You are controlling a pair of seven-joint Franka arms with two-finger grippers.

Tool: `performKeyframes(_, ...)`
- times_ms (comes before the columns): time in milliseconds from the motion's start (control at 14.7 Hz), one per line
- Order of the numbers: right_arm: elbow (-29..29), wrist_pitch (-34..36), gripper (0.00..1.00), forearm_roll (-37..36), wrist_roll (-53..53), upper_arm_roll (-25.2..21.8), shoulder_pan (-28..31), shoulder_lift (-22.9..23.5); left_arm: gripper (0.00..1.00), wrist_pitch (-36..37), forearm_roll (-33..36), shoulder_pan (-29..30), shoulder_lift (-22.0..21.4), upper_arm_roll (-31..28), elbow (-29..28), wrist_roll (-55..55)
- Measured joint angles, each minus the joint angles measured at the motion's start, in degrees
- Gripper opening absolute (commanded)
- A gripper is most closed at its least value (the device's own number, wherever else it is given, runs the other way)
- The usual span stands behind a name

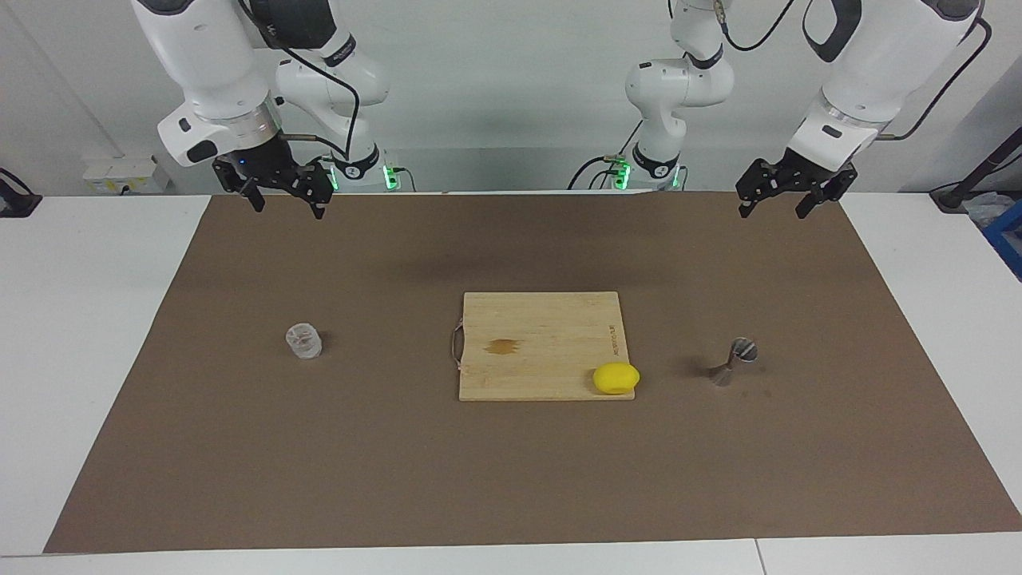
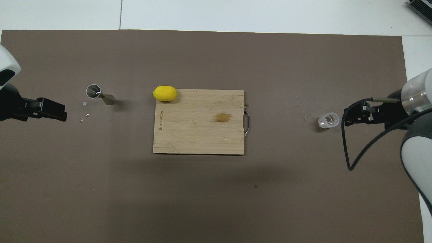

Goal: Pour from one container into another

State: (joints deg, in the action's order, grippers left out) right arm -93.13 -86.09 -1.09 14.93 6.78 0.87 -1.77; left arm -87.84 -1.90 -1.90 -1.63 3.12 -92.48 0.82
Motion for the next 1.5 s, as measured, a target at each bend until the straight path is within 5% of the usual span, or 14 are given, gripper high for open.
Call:
performKeyframes(545, 0.0, 0.0, 1.00, 0.0, 0.0, 0.0, 0.0, 0.0, 1.00, 0.7, -6.6, 6.4, 2.2, -1.3, -3.0, 3.9)
performKeyframes(885, 0.0, 0.0, 1.00, 0.0, 0.0, 0.0, 0.0, 0.0, 1.00, -3.0, -18.8, 8.6, 6.5, -3.0, -5.0, 28.1)
performKeyframes(1497, 0.0, 0.0, 1.00, 0.0, 0.0, 0.0, 0.0, 0.0, 1.00, -23.2, -48.4, 11.9, 7.0, -6.7, -18.9, 63.8)
